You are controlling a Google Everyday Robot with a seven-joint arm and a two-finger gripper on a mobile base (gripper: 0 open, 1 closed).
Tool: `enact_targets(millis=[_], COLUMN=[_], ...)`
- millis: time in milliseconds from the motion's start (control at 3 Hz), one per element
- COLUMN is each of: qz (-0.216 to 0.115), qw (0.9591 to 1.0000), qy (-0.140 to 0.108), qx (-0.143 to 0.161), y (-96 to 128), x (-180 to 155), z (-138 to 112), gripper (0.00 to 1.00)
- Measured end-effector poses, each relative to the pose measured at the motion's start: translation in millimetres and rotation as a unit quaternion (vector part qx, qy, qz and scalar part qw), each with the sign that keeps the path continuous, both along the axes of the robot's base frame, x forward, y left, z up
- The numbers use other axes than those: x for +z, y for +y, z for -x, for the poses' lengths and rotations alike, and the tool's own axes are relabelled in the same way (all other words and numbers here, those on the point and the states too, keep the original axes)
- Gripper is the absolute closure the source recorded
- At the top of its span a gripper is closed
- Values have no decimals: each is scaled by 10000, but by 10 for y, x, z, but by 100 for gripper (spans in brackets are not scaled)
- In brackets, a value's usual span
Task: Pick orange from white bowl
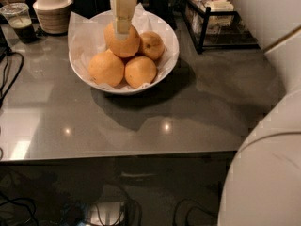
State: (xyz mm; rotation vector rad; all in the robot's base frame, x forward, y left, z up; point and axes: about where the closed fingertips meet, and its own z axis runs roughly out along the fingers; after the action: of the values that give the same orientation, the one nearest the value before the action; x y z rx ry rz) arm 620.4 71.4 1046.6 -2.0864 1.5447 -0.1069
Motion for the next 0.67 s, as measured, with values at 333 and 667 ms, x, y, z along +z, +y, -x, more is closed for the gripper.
enact_targets(millis=[333,667], qz=[-41,-136], qw=[9998,9991], qy=[173,394], qx=[-55,-119], y=[-43,-97], x=[-61,-185], z=[-41,-86], gripper=[0,0])
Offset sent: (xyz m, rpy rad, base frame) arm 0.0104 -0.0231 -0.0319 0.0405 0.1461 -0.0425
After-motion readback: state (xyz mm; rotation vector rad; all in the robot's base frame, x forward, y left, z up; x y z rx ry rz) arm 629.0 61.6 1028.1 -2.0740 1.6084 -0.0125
